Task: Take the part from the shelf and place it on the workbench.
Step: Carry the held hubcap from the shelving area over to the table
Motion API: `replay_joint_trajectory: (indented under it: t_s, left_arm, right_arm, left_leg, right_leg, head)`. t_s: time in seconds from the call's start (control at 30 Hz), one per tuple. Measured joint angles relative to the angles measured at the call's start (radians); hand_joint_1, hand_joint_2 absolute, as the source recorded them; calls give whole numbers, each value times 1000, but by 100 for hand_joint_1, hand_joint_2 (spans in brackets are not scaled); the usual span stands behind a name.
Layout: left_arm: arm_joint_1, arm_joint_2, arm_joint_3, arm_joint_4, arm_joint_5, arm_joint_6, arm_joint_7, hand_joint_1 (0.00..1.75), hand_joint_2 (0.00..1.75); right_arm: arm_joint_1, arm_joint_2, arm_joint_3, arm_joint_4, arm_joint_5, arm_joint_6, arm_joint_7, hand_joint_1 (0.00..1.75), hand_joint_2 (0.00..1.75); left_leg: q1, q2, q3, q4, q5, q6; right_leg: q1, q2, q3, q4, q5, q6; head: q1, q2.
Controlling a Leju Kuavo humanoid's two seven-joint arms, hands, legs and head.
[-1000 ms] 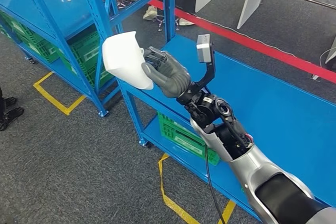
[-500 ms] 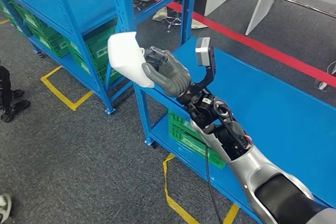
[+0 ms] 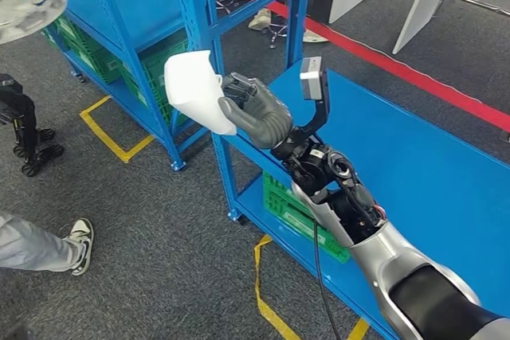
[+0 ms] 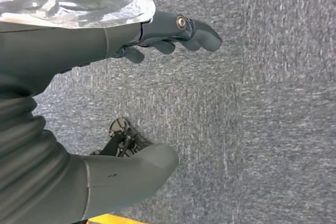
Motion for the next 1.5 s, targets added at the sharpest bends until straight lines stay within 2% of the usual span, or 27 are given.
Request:
replay_joint_trajectory:
  t_s: [0.1,0.13,0.17,0.2,0.27,0.33,0.47,0.53,0.6,0.63,0.67,0.7,0.77,0.83,0.87,0.93,1.0,1.03,1.1,1.17,1.2,1.23,1.3,1.37,1.43,1.47,1.5]
  left_arm:
    - [0,0,0,0,0,0,-1,0,175]
    - [2,-1,0,0,0,0,-1,0,175]
    - [4,-1,0,0,0,0,-1,0,175]
    - [5,-1,0,0,-1,0,-1,0,175]
    - [4,0,0,0,-1,0,-1,0,175]
    - [1,1,0,0,-2,0,-1,0,175]
    - [1,2,0,0,-4,1,-1,0,175]
    - [1,2,0,0,-4,1,-1,0,175]
    - [0,2,0,0,-4,1,-1,0,175]
    - [1,2,0,0,-4,1,-1,0,175]
    - [1,1,0,0,-4,1,-1,0,175]
    - [2,0,0,0,-4,1,-1,0,175]
    - [2,-1,0,0,-5,1,0,0,175]
    - [0,-1,0,0,-5,1,0,0,175]
    - [-1,-1,0,0,-6,0,0,0,175]
    - [0,0,0,0,-8,-2,-1,0,175]
    - [3,1,0,0,-10,-3,-1,0,175]
    - [1,1,0,0,-11,-3,-1,0,175]
    - [-2,1,0,0,-12,-3,0,0,175]
    - [1,-1,0,0,-12,-4,0,0,175]
    - [2,-1,0,0,-12,-5,0,0,175]
    - [3,-1,0,0,-12,-5,0,0,175]
    - [1,1,0,0,-12,-5,0,0,175]
    - [-2,1,0,0,-12,-5,0,0,175]
    - [-3,2,0,0,-12,-6,0,0,175]
    - [-2,3,0,0,-12,-6,0,0,175]
    - [-1,4,0,0,-12,-6,0,0,175]
  right_arm:
    - [4,0,0,0,0,6,0,175,175]
    - [6,0,1,0,0,8,1,175,175]
    - [7,0,1,0,0,10,2,175,175]
    - [8,0,1,0,0,11,3,175,175]
    - [8,0,1,-2,-1,14,6,175,175]
    - [7,0,0,-4,-3,17,9,175,175]
    - [7,0,0,-8,-5,20,10,175,175]
    - [7,0,-1,-9,-5,20,10,175,175]
    - [10,0,-1,-10,-5,20,10,175,175]
    - [13,0,-1,-10,-5,20,10,175,175]
    - [17,0,-1,-10,-5,20,11,175,175]
    - [19,0,-2,-10,-5,20,11,175,175]
    - [20,-1,-2,-11,-5,20,11,175,175]
    - [19,-1,-2,-11,-6,20,11,175,175]
    - [19,-1,-2,-12,-6,20,11,175,175]
    - [19,-1,-3,-12,-7,19,12,175,175]
    - [17,0,-3,-16,-7,19,13,175,175]
    - [15,0,-3,-18,-7,18,13,175,175]
    - [16,0,-3,-20,-7,14,18,175,175]
    - [19,0,-3,-20,-7,10,23,175,175]
    - [20,0,-3,-20,-7,10,25,175,175]
    - [20,0,-3,-20,-7,9,25,175,175]
    - [19,0,-3,-23,-7,9,26,175,175]
    - [18,0,-3,-26,-7,9,26,175,175]
    - [17,0,-3,-27,-7,10,25,175,175]
    - [17,0,-2,-27,-7,10,25,175,175]
    - [17,0,-2,-27,-7,10,24,175,175]
  left_leg:
    - [3,19,-96,193,-85,-13]
    - [4,21,-120,237,-95,-16]
    - [5,23,-125,242,-86,-18]
    - [7,27,-109,204,-60,-18]
    - [6,47,-34,56,5,-14]
    - [0,62,17,-43,35,-2]
    - [-3,44,26,-60,36,21]
    - [1,34,29,-63,38,31]
    - [0,23,29,-63,37,37]
    - [0,16,29,-62,37,37]
    - [-1,8,30,-62,37,37]
    - [-1,-1,31,-61,37,37]
    - [0,-20,34,-60,35,34]
    - [-1,-36,31,-56,34,27]
    - [0,-43,27,-55,35,21]
    - [3,-60,21,-56,41,9]
    - [4,-46,9,-35,27,-2]
    - [3,-27,-10,5,4,-6]
    - [3,11,-78,143,-60,-13]
    - [4,22,-131,246,-90,-17]
    - [4,25,-129,241,-78,-17]
    - [4,30,-105,194,-50,-16]
    - [0,67,-24,42,10,-10]
    - [-7,93,24,-50,34,1]
    - [-11,76,27,-59,34,13]
    - [-10,66,28,-61,35,18]
    - [-8,56,30,-63,36,23]
  right_leg:
    - [1,-17,2,-2,0,-7]
    - [2,-22,2,-2,-1,-8]
    - [2,-28,2,-2,-2,-8]
    - [2,-34,3,-1,-3,-7]
    - [4,-46,6,0,-7,-2]
    - [9,-54,9,0,-13,6]
    - [9,-66,11,5,-28,26]
    - [7,-46,-23,82,-76,33]
    - [6,-26,-90,232,-145,36]
    - [6,-23,-120,293,-163,37]
    - [6,-22,-136,319,-161,36]
    - [5,-21,-131,301,-139,35]
    - [2,-2,-75,167,-60,31]
    - [-3,30,-16,43,-16,27]
    - [-3,39,-4,19,-13,26]
    - [0,29,4,10,-13,19]
    - [-1,11,9,2,-8,8]
    - [-1,1,11,-3,-5,2]
    - [1,-20,12,-5,-5,-4]
    - [3,-43,11,-5,-6,-6]
    - [3,-53,11,-5,-7,-6]
    - [4,-64,12,-5,-8,-5]
    - [7,-82,16,-4,-12,-1]
    - [12,-99,19,-4,-18,7]
    - [15,-118,24,-5,-24,17]
    - [13,-118,24,-1,-30,22]
    - [11,-105,19,15,-44,27]
  head:
    - [-7,0]
    - [-7,0]
    - [-8,0]
    - [-8,0]
    - [-10,0]
    - [-8,0]
    - [-3,0]
    - [1,0]
    - [4,0]
    - [5,0]
    - [6,0]
    - [7,0]
    - [10,0]
    - [8,0]
    - [7,0]
    - [4,0]
    - [0,0]
    - [-4,0]
    - [-11,0]
    - [-11,0]
    - [-12,0]
    - [-12,0]
    - [-12,0]
    - [-10,0]
    - [-6,0]
    - [-5,0]
    - [-5,0]
